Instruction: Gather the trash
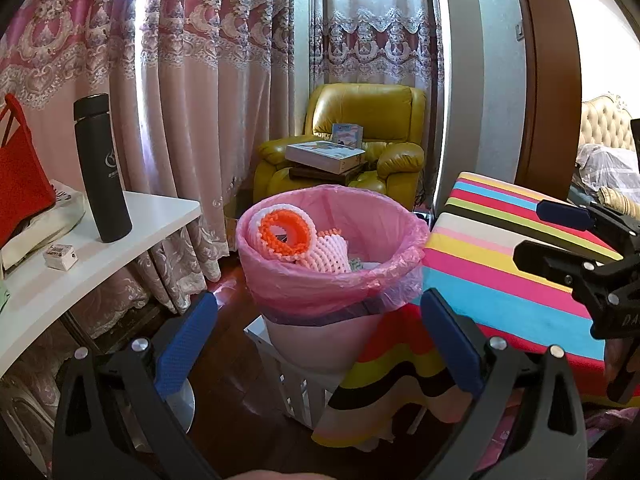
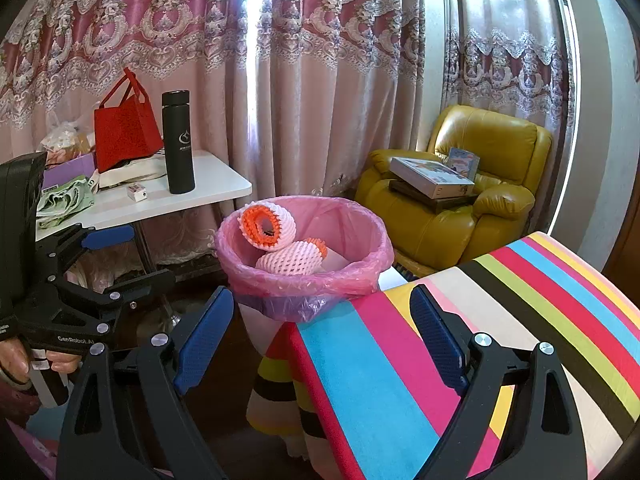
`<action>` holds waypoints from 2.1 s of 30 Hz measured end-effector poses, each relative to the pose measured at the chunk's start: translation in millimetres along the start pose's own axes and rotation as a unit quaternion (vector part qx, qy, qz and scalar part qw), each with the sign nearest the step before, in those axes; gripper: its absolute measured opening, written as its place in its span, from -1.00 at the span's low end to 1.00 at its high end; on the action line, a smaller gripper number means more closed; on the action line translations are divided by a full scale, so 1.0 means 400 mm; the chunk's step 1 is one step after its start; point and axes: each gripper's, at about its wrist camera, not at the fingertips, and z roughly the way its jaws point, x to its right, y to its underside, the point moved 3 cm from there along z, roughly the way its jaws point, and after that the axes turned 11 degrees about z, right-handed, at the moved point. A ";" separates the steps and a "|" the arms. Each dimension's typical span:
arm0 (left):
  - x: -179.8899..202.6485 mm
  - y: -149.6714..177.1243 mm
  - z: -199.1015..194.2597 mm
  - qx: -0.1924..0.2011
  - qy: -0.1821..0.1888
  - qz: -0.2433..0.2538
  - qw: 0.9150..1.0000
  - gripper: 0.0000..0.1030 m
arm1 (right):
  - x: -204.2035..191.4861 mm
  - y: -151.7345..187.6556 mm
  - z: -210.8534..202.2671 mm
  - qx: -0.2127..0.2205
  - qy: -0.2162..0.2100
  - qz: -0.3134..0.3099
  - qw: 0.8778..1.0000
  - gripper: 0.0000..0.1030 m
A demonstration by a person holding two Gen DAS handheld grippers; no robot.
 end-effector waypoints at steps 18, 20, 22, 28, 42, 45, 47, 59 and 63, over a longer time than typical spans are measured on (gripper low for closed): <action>0.005 0.001 0.001 -0.001 -0.001 -0.001 1.000 0.91 | 0.001 0.004 0.000 -0.002 -0.001 -0.001 1.000 0.65; 0.005 0.001 0.001 -0.001 0.000 -0.001 1.000 0.91 | 0.000 0.007 0.001 -0.003 -0.002 -0.001 1.000 0.65; 0.005 0.001 0.001 -0.001 -0.001 0.000 1.000 0.91 | 0.001 0.008 0.001 -0.003 -0.003 -0.001 1.000 0.65; 0.007 0.002 0.001 -0.001 0.000 0.000 1.000 0.91 | 0.001 0.012 0.002 -0.004 -0.003 0.001 1.000 0.65; 0.006 0.002 0.001 -0.001 -0.001 0.000 1.000 0.91 | 0.002 0.013 0.003 -0.004 -0.003 0.001 1.000 0.65; 0.006 0.001 0.001 -0.001 -0.001 0.000 1.000 0.91 | 0.002 0.012 0.003 -0.004 -0.003 0.000 1.000 0.65; 0.005 0.001 0.002 -0.001 -0.001 0.000 1.000 0.91 | 0.001 0.013 0.003 -0.004 -0.004 0.000 1.000 0.65; 0.004 0.001 0.002 -0.002 0.000 0.000 1.000 0.91 | -0.002 0.022 0.004 -0.005 -0.005 0.001 1.000 0.65; 0.003 0.001 0.003 -0.002 0.000 0.000 1.000 0.91 | -0.002 0.023 0.004 -0.005 -0.005 0.001 1.000 0.65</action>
